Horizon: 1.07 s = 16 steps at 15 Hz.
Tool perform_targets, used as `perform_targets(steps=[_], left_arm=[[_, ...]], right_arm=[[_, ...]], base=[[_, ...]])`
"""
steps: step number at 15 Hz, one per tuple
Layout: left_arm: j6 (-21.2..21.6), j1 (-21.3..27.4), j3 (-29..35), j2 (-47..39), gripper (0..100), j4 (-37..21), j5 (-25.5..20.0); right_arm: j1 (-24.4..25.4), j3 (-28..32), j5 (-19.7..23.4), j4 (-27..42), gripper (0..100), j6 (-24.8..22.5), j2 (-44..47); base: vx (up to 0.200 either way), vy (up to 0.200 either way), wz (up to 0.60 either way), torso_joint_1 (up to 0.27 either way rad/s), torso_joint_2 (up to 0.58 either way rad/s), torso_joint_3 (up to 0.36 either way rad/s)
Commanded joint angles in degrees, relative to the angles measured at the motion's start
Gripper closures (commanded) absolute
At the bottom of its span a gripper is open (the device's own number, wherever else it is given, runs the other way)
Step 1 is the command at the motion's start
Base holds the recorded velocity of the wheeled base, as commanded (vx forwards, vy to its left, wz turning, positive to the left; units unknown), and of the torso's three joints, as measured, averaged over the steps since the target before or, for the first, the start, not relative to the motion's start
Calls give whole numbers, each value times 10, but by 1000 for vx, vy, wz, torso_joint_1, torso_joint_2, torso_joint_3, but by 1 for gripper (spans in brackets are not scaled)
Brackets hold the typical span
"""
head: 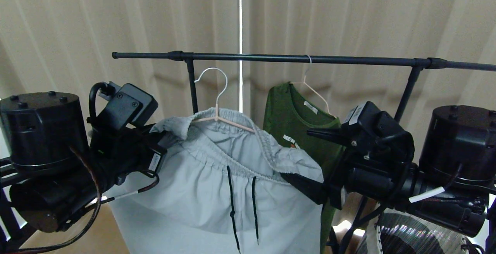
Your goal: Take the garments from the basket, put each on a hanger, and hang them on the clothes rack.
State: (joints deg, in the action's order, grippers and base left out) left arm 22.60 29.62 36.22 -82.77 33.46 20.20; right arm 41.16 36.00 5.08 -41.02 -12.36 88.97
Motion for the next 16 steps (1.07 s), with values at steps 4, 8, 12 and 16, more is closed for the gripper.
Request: perform_targets(steps=[4,8,12,16], left_arm=[[-16,20,2,-9,100,0,-2],[-17,57,2,-2,100,0,-1],[-15,76,-2,17,100,0,-1],[-10,103,-16,35,100,-1,-2]], right_arm=[[7,18,0,3,0,-10,11],[-14,65,-8,1,0,-33,63],[-41,101,-24,1,0,-50,103],[-63,142,-44,4,0,-60,125]], base=[[0,0,0,0,0,0],[0,0,0,0,0,0],[0,0,0,0,0,0],[0,0,0,0,0,0]])
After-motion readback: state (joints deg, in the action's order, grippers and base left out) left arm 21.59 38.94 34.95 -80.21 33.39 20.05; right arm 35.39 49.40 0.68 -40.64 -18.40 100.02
